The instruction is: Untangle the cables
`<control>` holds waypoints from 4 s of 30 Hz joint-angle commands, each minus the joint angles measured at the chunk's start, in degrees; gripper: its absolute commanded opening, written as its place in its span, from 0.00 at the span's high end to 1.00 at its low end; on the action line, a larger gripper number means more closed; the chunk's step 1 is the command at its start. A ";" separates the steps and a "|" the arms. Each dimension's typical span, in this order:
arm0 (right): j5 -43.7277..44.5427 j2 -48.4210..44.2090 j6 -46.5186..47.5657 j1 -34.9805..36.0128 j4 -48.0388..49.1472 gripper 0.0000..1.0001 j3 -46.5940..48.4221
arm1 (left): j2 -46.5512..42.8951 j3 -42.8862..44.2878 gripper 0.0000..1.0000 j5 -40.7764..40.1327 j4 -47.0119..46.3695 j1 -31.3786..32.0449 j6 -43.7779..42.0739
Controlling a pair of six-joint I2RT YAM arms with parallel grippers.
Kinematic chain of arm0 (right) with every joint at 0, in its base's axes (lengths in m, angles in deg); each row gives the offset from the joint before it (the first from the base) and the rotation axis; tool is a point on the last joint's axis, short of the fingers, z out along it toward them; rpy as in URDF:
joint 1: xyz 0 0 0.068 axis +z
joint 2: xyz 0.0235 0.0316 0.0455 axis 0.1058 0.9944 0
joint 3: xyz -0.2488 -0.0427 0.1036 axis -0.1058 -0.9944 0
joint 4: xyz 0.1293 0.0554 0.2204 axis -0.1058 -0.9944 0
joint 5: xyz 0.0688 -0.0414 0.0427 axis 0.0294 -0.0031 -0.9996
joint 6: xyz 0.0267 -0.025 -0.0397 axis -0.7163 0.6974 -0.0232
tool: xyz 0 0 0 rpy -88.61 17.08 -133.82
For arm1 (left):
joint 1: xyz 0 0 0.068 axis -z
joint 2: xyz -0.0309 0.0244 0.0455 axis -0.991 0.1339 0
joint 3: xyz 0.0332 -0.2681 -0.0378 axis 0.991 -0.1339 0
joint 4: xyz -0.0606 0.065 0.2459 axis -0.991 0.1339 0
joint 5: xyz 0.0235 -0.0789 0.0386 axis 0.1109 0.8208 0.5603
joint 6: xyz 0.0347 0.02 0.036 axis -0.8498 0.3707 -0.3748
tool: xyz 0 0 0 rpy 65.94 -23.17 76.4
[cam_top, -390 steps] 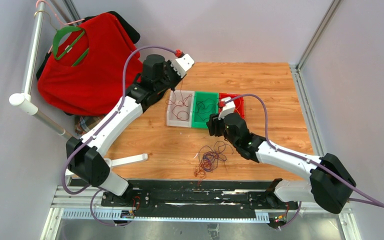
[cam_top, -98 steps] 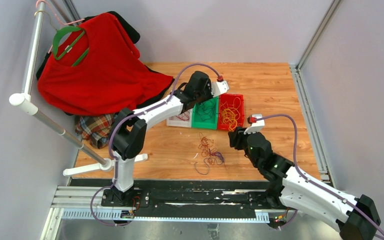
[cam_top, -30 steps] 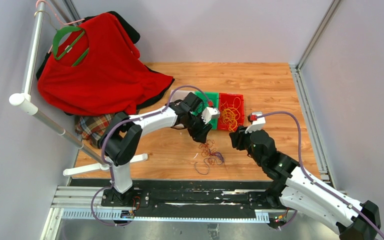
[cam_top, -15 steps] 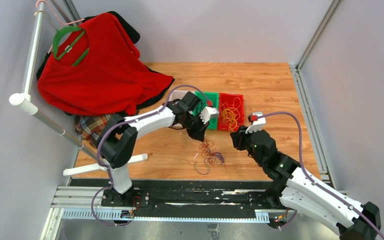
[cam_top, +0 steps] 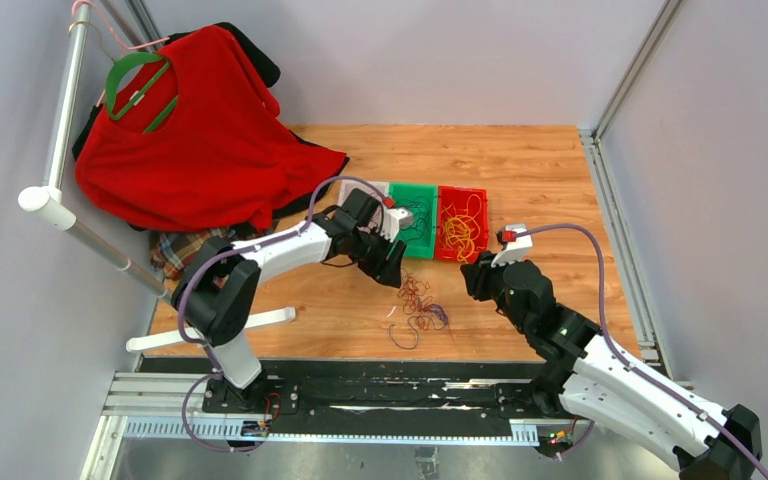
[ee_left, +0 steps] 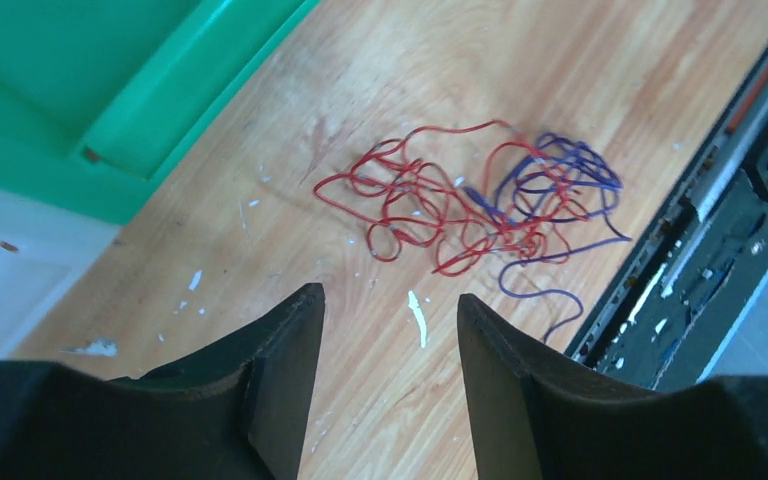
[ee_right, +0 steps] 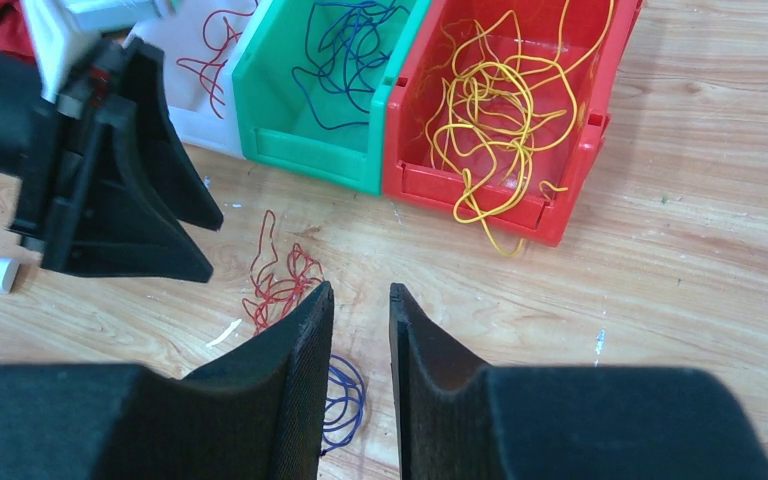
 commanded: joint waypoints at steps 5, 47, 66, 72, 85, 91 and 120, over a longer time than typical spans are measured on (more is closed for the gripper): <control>-0.40 -0.27 0.54 -0.78 1.30 0.73 -0.53 | 3.33 -5.16 0.44 -3.09 -16.81 -0.18 12.86; -5.12 15.13 4.78 11.30 18.33 0.40 8.16 | -16.94 10.17 0.99 8.06 9.62 -1.05 6.86; -0.60 22.12 3.96 12.75 27.10 0.58 9.74 | -21.57 16.06 0.99 31.20 11.51 -1.07 12.21; -4.33 24.38 0.48 12.75 29.88 0.59 7.17 | -21.63 20.21 0.99 32.28 11.13 -1.07 13.49; 1.31 17.52 -3.45 12.75 20.12 0.98 -0.52 | -18.63 38.09 0.99 25.48 25.72 -1.32 0.89; 2.21 4.67 0.88 12.87 14.55 0.70 1.64 | -19.72 36.92 0.99 20.57 28.03 -1.25 -3.89; -1.94 30.07 7.93 17.85 25.32 0.65 19.21 | -20.48 39.81 0.99 25.58 27.98 -1.24 -0.25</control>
